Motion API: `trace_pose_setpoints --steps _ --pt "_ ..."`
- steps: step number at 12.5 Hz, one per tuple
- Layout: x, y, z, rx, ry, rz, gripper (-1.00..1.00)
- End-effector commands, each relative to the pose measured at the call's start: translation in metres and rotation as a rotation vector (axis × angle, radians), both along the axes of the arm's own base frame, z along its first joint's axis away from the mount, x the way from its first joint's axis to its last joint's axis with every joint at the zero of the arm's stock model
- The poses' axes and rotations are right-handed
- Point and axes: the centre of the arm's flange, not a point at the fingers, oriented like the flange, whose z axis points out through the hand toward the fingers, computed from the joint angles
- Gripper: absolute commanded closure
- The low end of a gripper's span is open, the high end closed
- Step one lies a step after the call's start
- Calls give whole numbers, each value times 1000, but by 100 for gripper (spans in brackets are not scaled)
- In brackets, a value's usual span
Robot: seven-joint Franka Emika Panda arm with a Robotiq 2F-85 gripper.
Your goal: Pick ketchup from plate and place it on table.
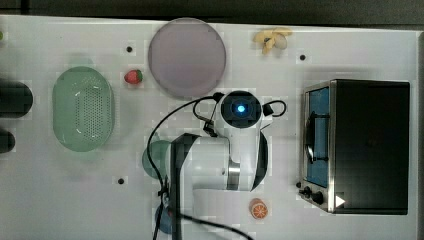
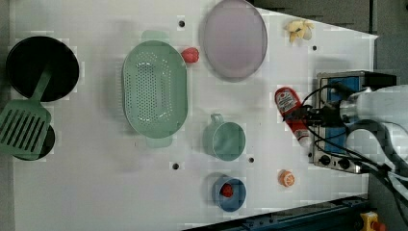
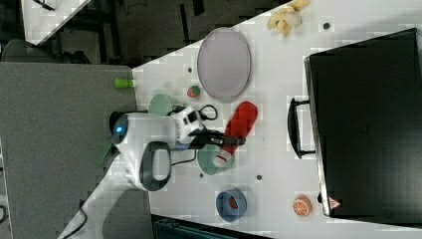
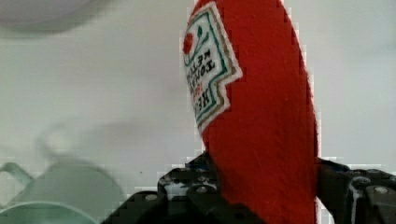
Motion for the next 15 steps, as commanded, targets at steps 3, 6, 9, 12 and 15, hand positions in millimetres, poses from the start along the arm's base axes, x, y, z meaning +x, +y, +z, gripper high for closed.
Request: trace_pose_setpoints --steps 3,6,9,12,15 --pt "14 1 -28 0 -55 -55 -51" --pt "17 2 -37 1 -99 -53 -100" --pt "20 1 -15 -4 -133 -79 -100" --pt "26 -5 39 -25 -178 -291 -100" --pt "30 -5 116 -43 -193 -492 -100"
